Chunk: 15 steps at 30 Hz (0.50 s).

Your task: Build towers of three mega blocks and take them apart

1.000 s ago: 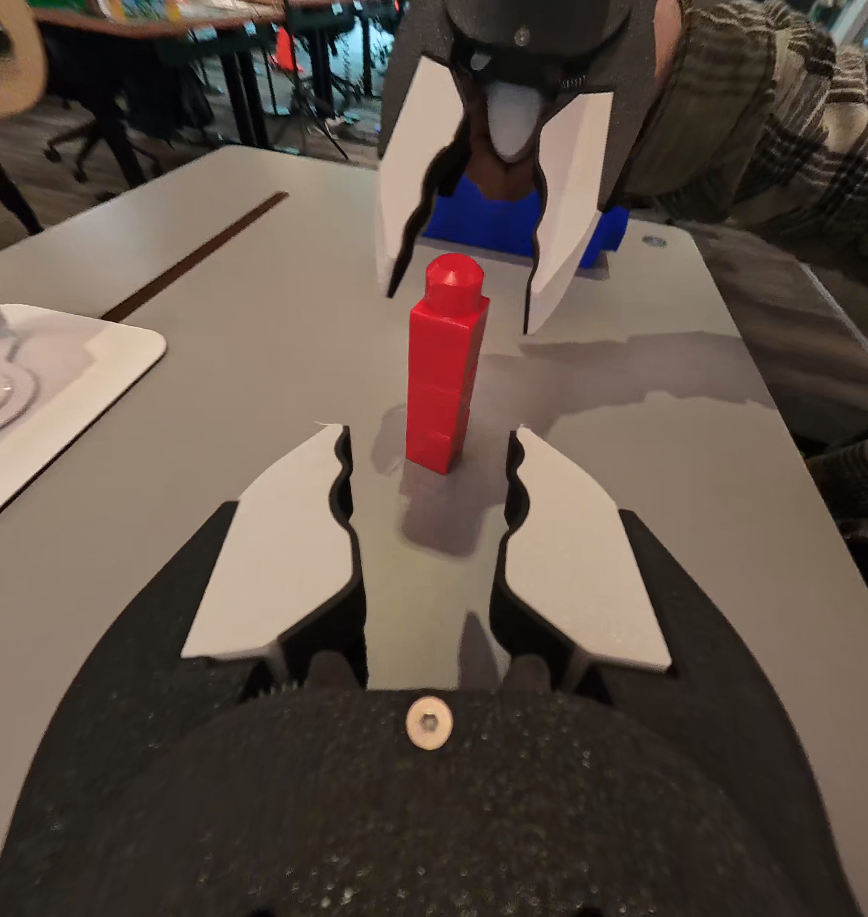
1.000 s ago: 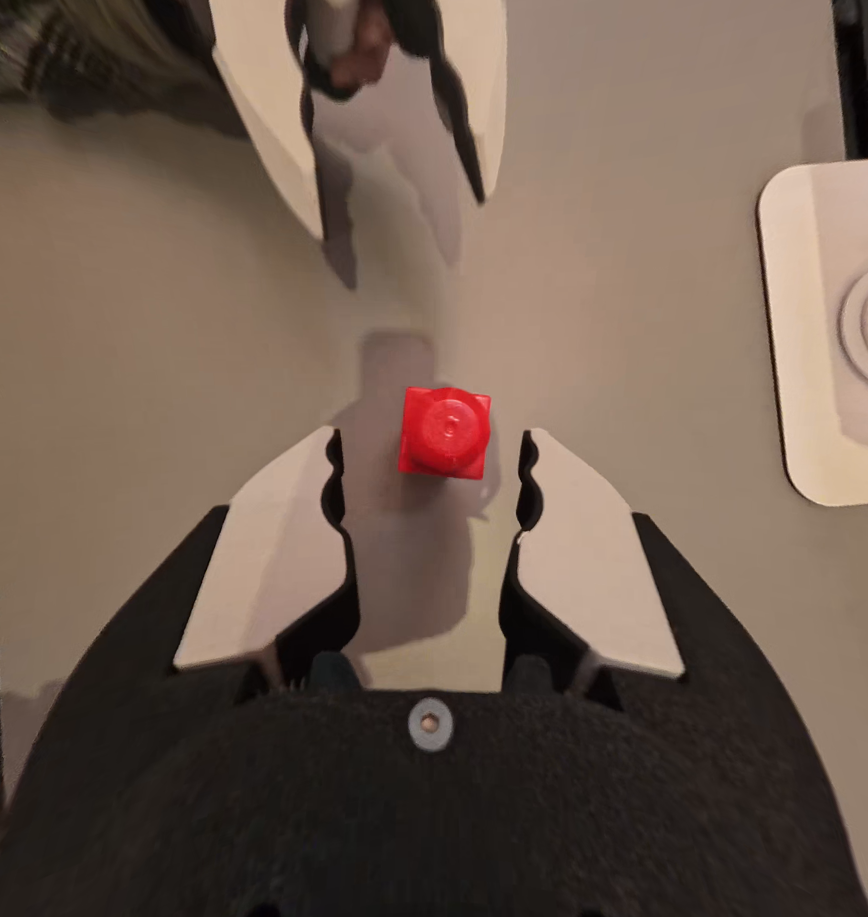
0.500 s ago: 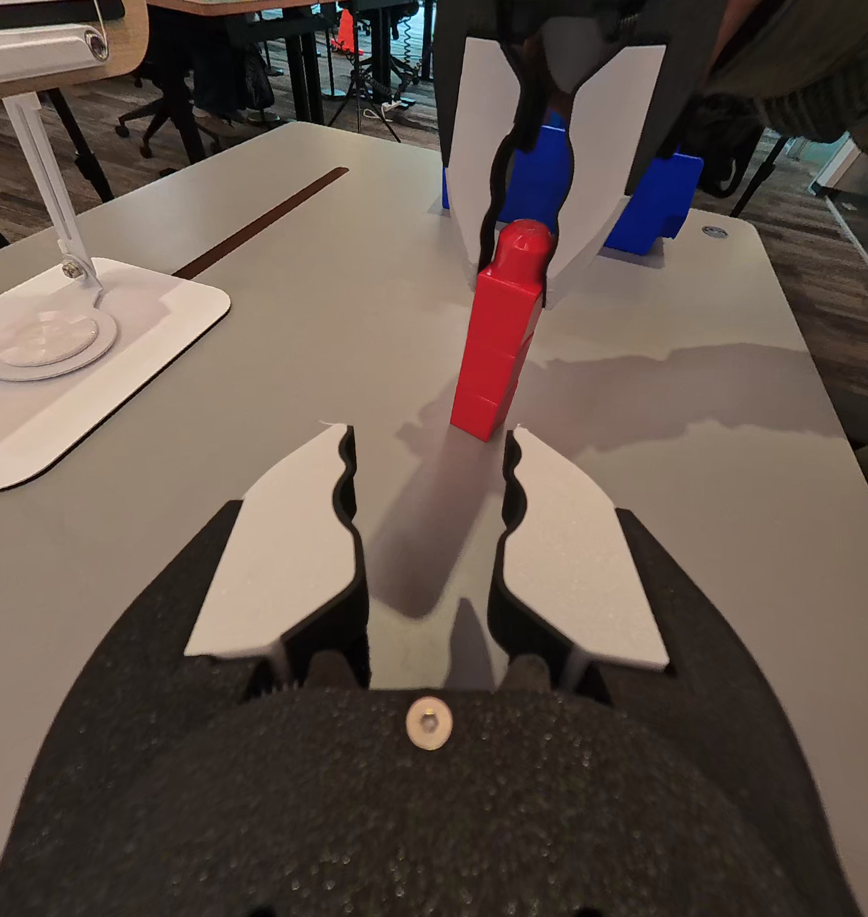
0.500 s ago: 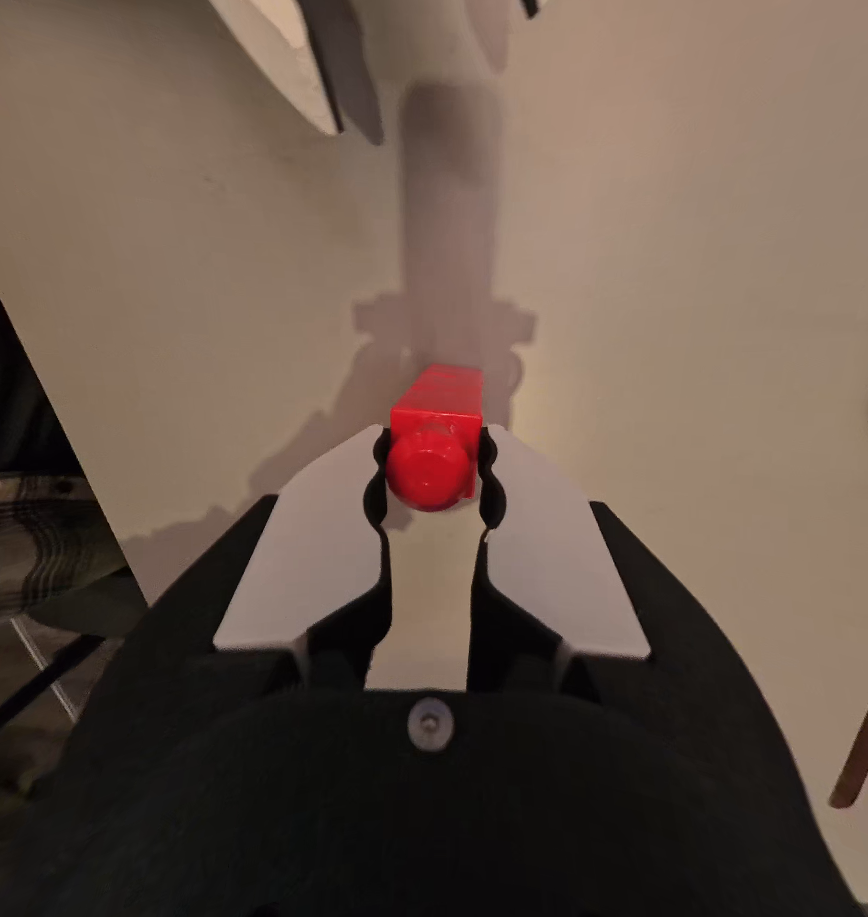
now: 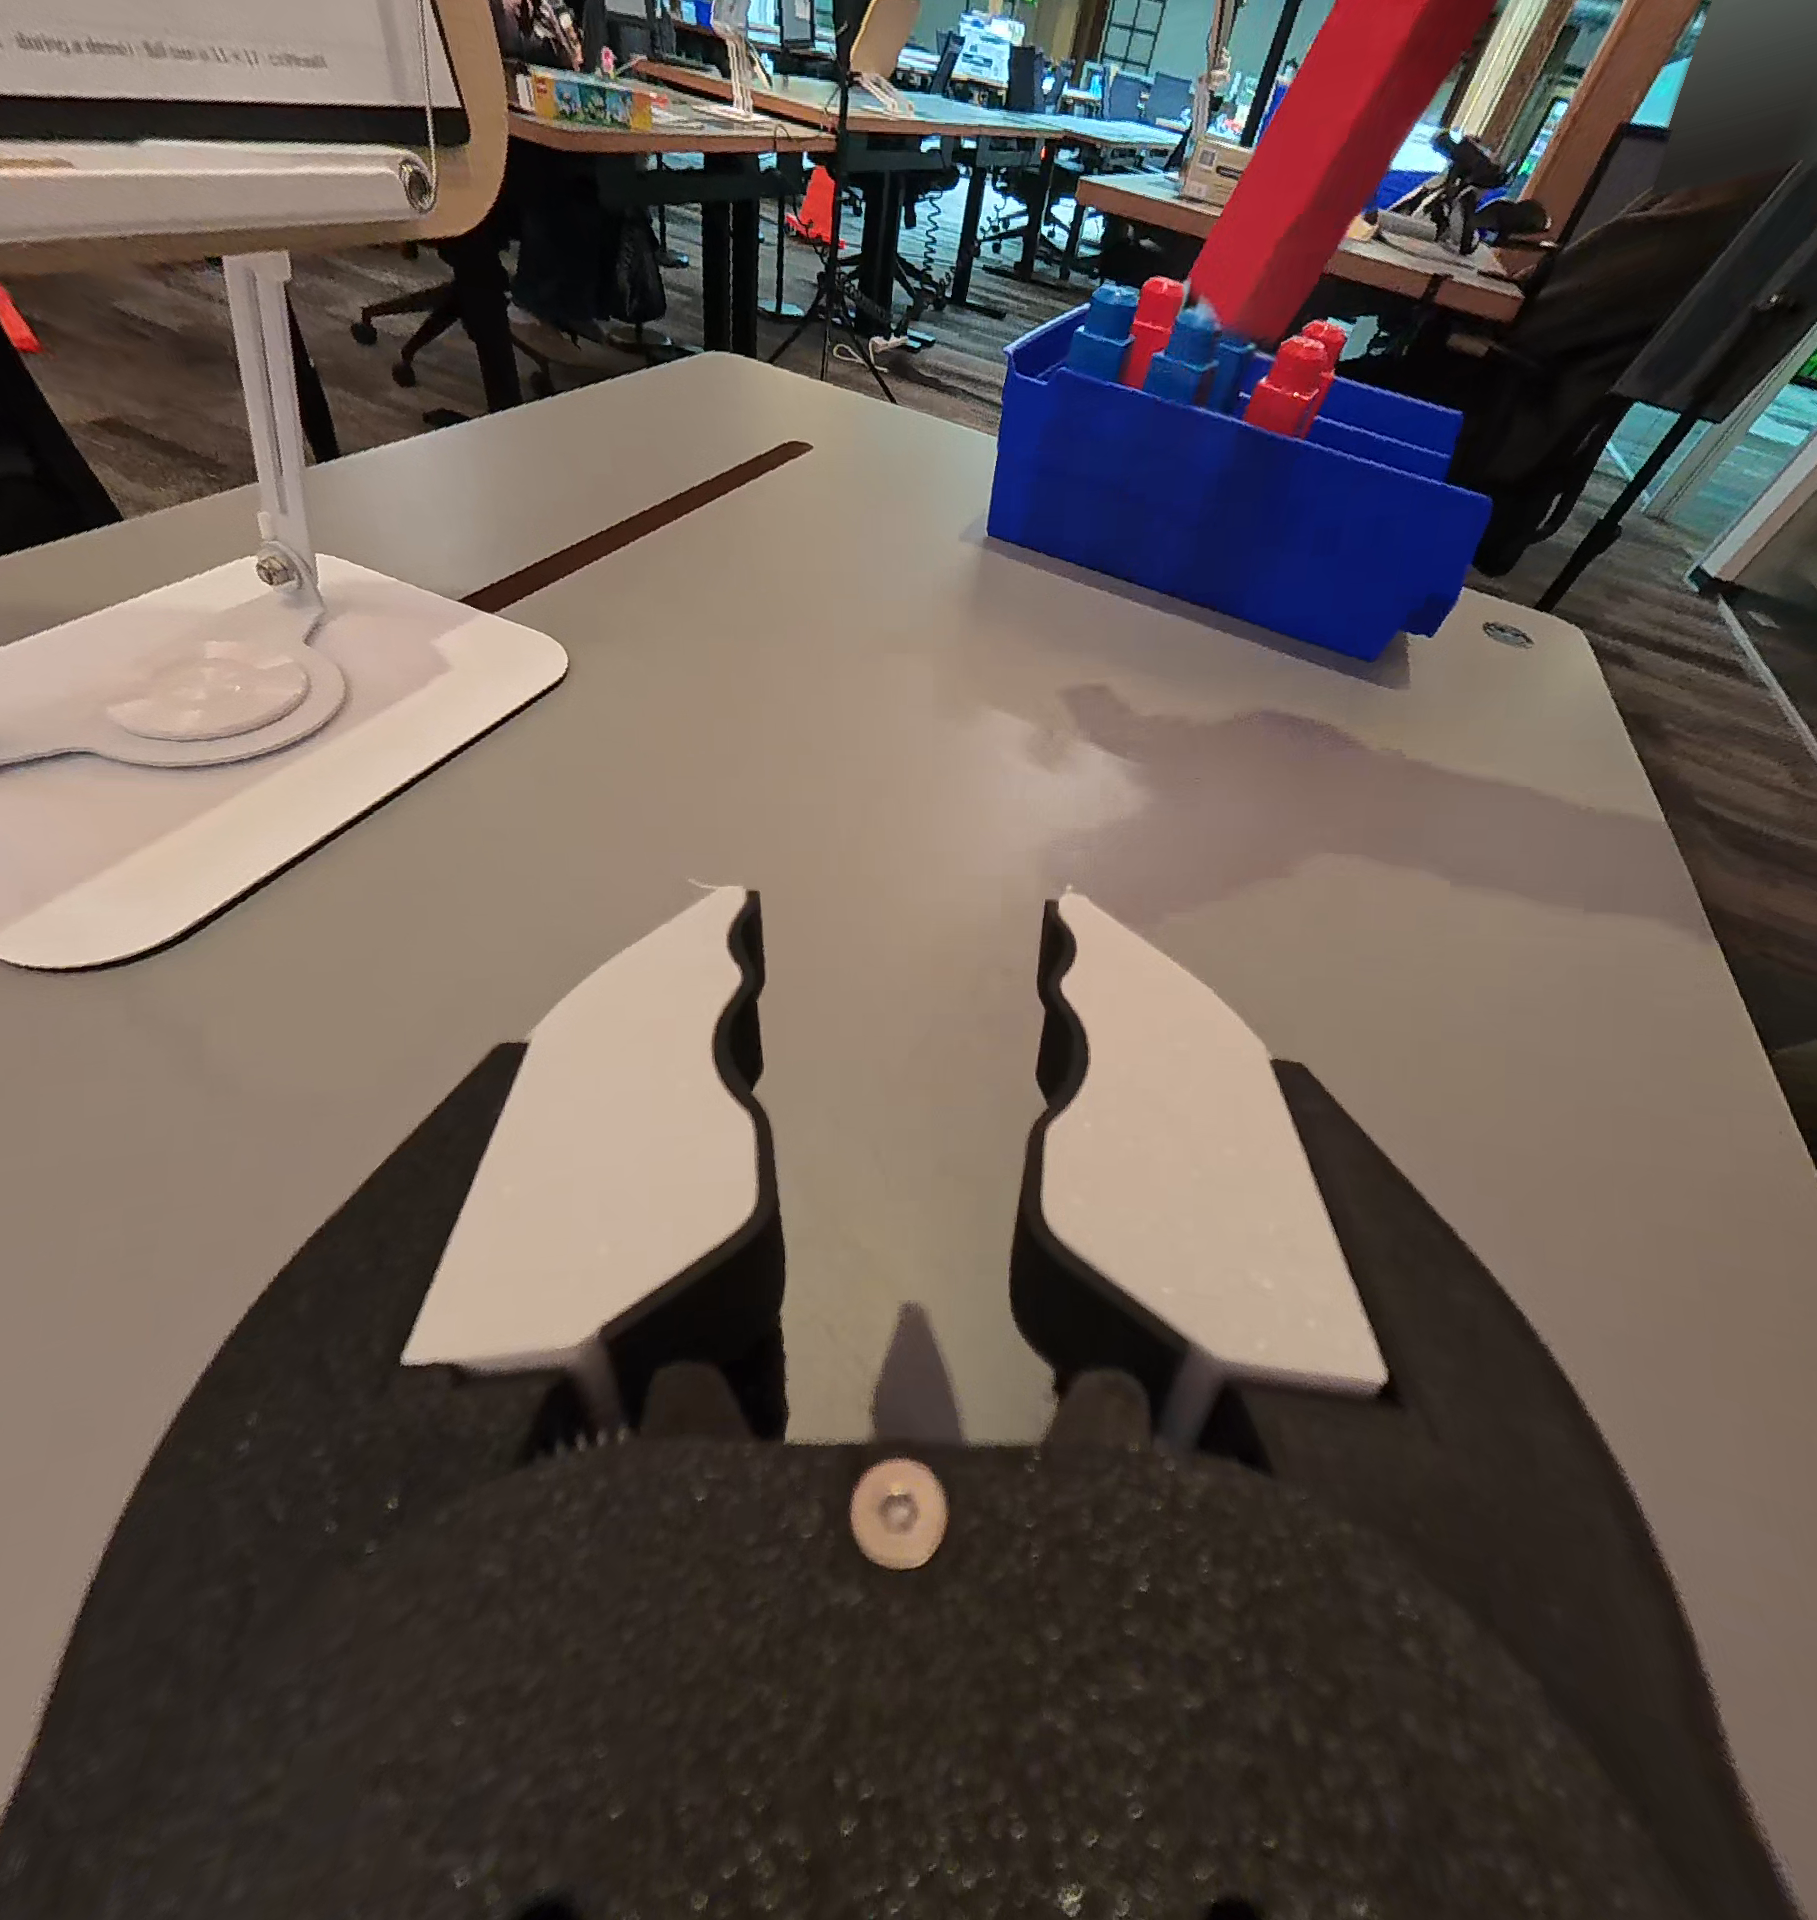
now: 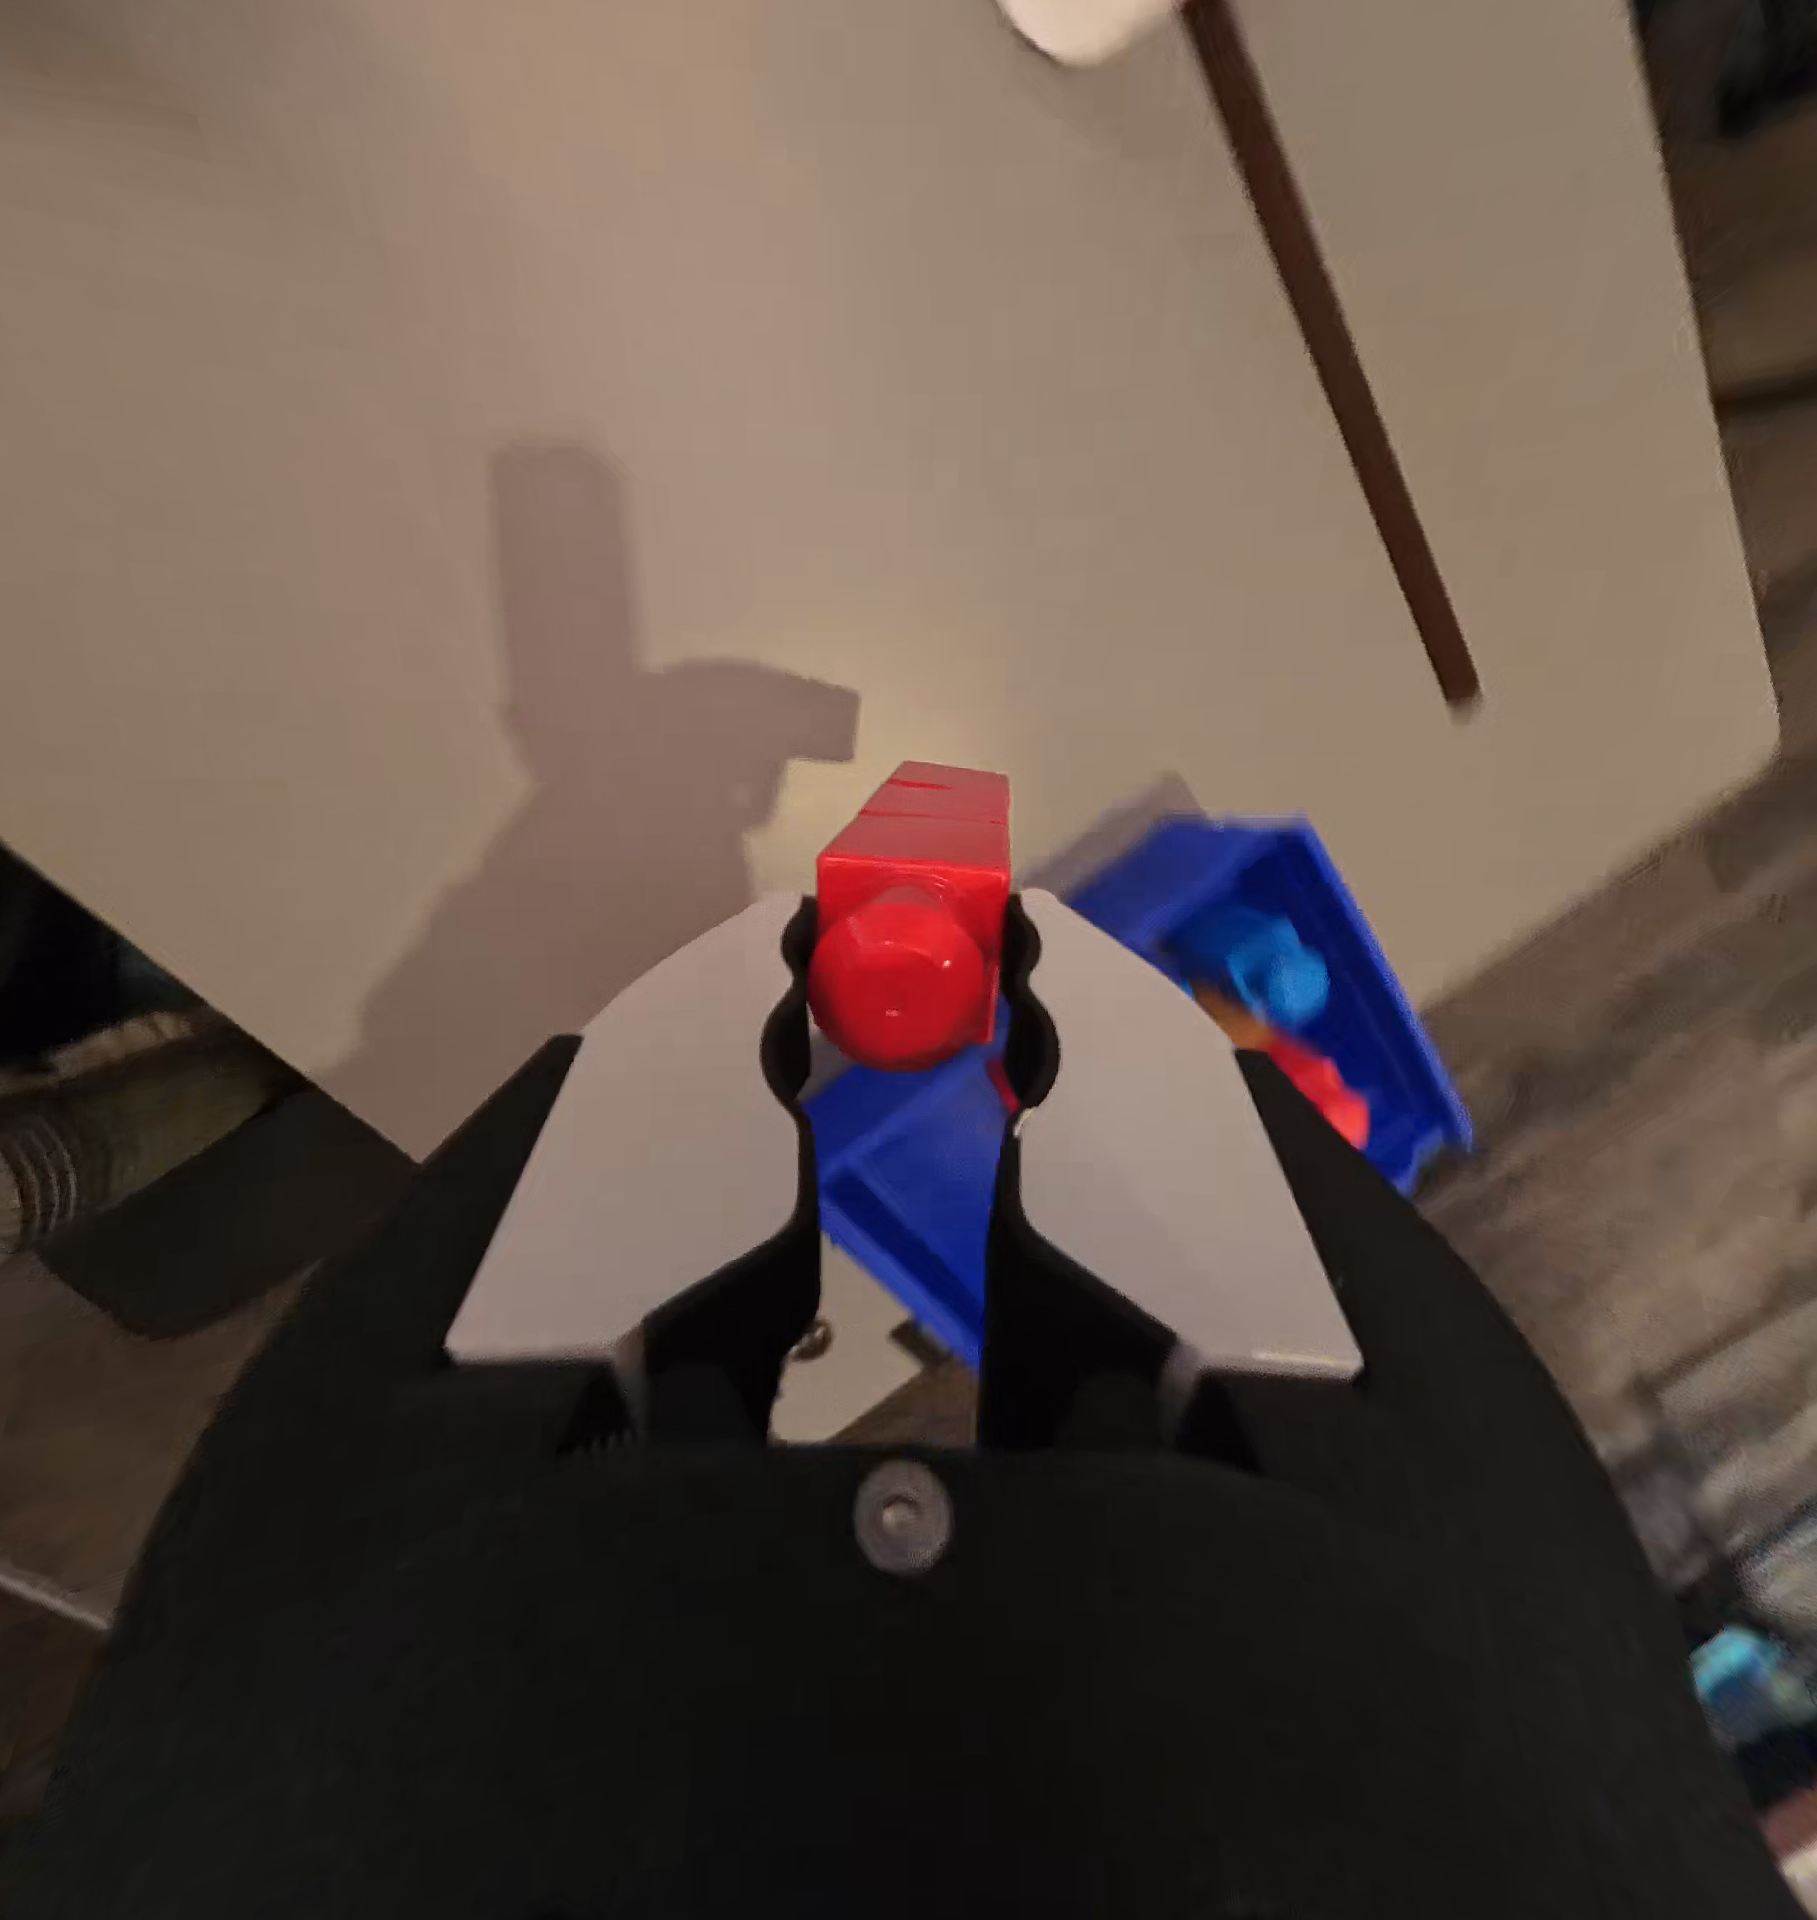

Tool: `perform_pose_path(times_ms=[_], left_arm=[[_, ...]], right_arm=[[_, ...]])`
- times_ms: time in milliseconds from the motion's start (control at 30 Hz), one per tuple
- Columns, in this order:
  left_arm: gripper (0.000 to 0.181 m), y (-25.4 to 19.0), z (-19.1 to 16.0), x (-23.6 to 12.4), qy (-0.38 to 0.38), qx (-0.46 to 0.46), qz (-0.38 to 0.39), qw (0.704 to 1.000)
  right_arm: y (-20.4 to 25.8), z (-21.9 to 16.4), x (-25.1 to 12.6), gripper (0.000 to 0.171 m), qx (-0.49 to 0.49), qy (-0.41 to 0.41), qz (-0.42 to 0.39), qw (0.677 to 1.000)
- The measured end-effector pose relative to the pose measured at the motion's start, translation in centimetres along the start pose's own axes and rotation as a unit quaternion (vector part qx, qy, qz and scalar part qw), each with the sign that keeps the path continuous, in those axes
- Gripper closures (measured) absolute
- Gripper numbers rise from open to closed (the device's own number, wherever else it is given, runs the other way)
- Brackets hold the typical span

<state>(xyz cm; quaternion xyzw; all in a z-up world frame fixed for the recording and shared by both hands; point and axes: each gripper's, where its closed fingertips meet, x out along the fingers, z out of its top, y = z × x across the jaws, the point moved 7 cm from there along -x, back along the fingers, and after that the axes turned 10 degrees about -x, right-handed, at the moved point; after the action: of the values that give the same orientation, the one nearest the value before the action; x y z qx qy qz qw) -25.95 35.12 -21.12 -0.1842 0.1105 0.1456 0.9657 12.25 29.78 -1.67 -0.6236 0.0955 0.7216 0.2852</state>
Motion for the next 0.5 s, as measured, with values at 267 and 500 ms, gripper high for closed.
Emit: perform_pose_path(times_ms=[267, 500], left_arm=[[0.133, -0.5, 0.0, 0.4, 0.004, 0.012, 0.001, 1.0], [0.133, -0.3, -0.3, 0.6, 0.006, 0.008, 0.004, 1.0]], right_arm=[[-3.9, -17.0, -2.9, 0.138, 0.295, 0.028, -0.05, 0.954], [-2.8, -24.9, 1.8, 0.138, 0.39, 0.026, -0.008, 0.92]])
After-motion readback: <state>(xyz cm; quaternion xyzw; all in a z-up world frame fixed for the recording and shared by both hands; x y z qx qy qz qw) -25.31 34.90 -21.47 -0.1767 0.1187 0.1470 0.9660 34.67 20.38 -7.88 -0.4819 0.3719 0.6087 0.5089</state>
